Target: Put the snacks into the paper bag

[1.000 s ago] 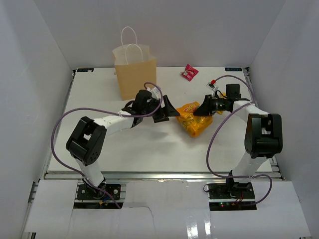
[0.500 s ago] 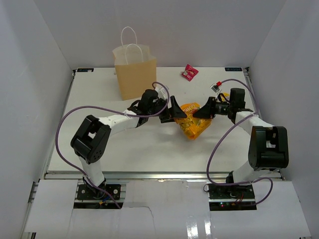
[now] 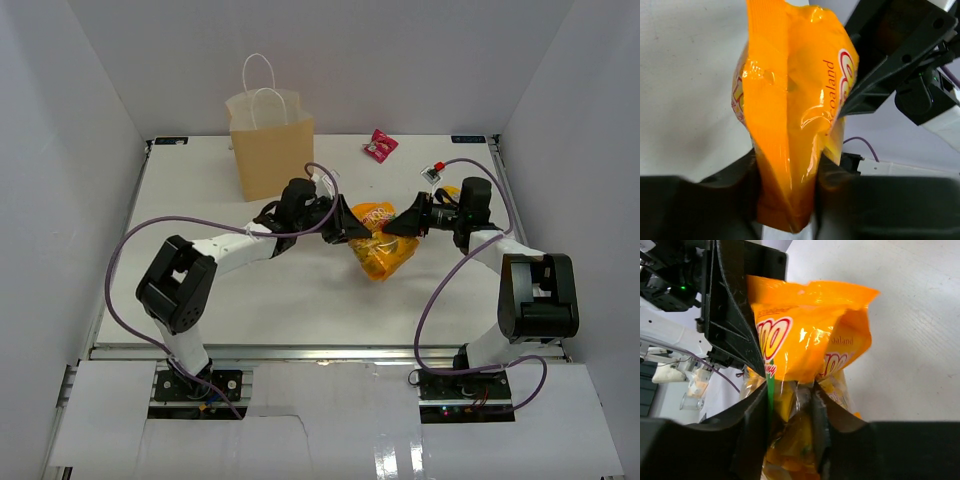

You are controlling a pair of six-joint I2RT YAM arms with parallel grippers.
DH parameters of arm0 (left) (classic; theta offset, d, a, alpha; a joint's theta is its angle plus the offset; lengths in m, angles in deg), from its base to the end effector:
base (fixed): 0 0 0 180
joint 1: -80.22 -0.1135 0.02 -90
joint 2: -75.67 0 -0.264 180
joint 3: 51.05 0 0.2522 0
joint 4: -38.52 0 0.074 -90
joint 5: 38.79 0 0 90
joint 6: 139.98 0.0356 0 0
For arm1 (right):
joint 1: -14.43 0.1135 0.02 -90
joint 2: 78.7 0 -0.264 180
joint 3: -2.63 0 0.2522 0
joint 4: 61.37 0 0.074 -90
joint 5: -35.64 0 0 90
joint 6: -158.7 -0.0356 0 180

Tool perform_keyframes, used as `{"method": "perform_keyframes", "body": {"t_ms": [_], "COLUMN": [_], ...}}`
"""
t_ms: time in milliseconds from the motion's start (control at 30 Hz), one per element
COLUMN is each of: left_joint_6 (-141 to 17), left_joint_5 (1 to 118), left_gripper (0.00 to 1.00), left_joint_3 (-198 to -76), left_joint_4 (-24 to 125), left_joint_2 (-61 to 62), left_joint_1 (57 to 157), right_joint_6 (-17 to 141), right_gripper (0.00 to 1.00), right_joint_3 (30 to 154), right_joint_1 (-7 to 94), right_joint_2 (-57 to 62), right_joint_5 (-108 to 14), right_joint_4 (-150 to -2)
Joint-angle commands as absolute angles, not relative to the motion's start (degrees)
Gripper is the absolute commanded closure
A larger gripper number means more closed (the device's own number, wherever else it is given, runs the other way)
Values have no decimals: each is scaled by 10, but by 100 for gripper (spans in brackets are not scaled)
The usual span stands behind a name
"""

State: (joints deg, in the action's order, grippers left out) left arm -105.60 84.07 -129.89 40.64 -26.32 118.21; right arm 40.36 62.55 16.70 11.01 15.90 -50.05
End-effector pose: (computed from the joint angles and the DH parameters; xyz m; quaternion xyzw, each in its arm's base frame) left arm 0.3039 -0.2619 0.2282 0.0255 0.8238 -0.5378 0.1773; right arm 0.3176 0.0461 0.2249 -0.1780 0.7224 0.5765 0.3378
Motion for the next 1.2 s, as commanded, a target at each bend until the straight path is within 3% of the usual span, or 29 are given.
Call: {"method": "perform_keyframes", "body": {"t_ms": [0,33,100,167,200,333,533,600,867,1167], "left_joint_6": [-1036,-1027,-986,-941,-890,-779,-673,-647,-633,-621], "left_joint_5": [841,836,818,786,775,743,810,842,884,838], "left_gripper": [69,72,76,76,77,77,78,82,84,89], "left_joint_3": [-1295,-1297,-1311,-1350,-1366,-1437,-1532,-1570,-1840,-1886], "left_joint_4": [394,401,445,516,551,640,630,613,586,434], "left_joint_2": [-209,-204,-188,-172,-166,-135,-113,-122,-256,-304], "left_joint_1": [1187,1184,1175,1168,1159,1113,990,954,907,880], "right_joint_6": [408,435,537,594,644,739,827,843,907,935], "right_gripper": [59,47,34,28,19,6,5,5,5,5], "right_joint_3": [652,660,701,746,764,847,879,866,804,783], "right_joint_1": [175,175,174,172,160,112,72,72,71,70], "right_joint_2": [84,82,78,74,73,75,78,70,41,30], "right_joint_5": [203,204,201,192,184,174,189,181,166,161], "right_joint_4": [-494,-524,-638,-725,-749,-834,-900,-912,-961,-983]}}
